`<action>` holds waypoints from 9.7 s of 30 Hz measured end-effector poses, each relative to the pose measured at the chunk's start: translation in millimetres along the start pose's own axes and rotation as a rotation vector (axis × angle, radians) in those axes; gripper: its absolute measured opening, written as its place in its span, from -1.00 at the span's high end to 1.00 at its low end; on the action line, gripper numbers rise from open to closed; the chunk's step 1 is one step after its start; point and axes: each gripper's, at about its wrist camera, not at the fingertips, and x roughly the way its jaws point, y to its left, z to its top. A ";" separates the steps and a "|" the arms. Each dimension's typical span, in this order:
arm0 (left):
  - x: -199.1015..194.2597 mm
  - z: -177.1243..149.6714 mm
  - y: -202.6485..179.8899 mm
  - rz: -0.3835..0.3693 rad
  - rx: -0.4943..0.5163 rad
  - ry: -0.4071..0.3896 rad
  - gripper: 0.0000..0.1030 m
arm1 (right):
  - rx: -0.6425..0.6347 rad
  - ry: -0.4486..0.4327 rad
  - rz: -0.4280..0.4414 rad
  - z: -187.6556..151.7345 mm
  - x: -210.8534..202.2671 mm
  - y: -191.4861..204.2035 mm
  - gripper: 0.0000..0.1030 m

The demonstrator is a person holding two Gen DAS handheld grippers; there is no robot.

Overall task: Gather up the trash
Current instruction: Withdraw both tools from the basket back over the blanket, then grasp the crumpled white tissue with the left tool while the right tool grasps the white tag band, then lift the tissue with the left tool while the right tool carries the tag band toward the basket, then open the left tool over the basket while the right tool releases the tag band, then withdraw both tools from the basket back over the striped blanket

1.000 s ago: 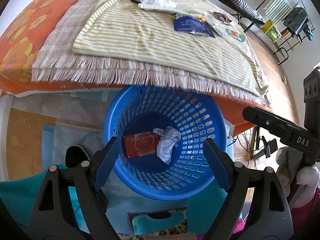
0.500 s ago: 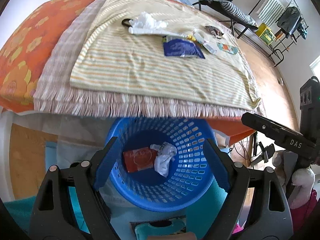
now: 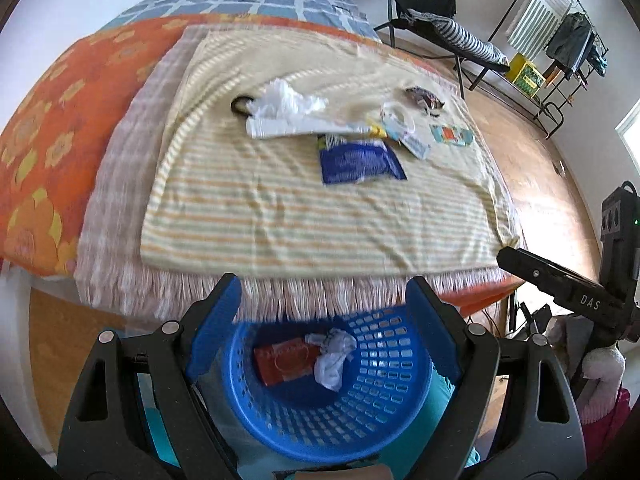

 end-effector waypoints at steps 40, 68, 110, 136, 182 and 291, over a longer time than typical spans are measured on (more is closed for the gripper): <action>85.6 138.4 33.6 0.060 0.019 -0.041 -0.68 | -0.017 -0.052 -0.063 134.7 64.2 -14.0 -0.81; 144.0 169.3 52.9 0.004 -0.045 0.037 -0.27 | 0.085 0.100 -0.063 197.3 156.9 -34.2 0.04; 137.0 177.7 58.1 -0.072 -0.082 -0.007 0.63 | 0.093 -0.007 -0.048 202.5 134.7 -34.7 0.97; 72.8 171.2 36.6 -0.140 -0.064 -0.090 0.63 | 0.032 -0.138 0.041 190.4 49.6 -1.7 0.97; -8.2 -41.1 -2.2 -0.134 0.017 -0.004 0.63 | -0.177 -0.042 0.113 -21.4 -28.6 62.8 0.97; 85.8 117.6 -14.5 0.004 0.256 0.057 -0.39 | -0.014 0.015 0.074 2.5 42.6 19.7 -0.86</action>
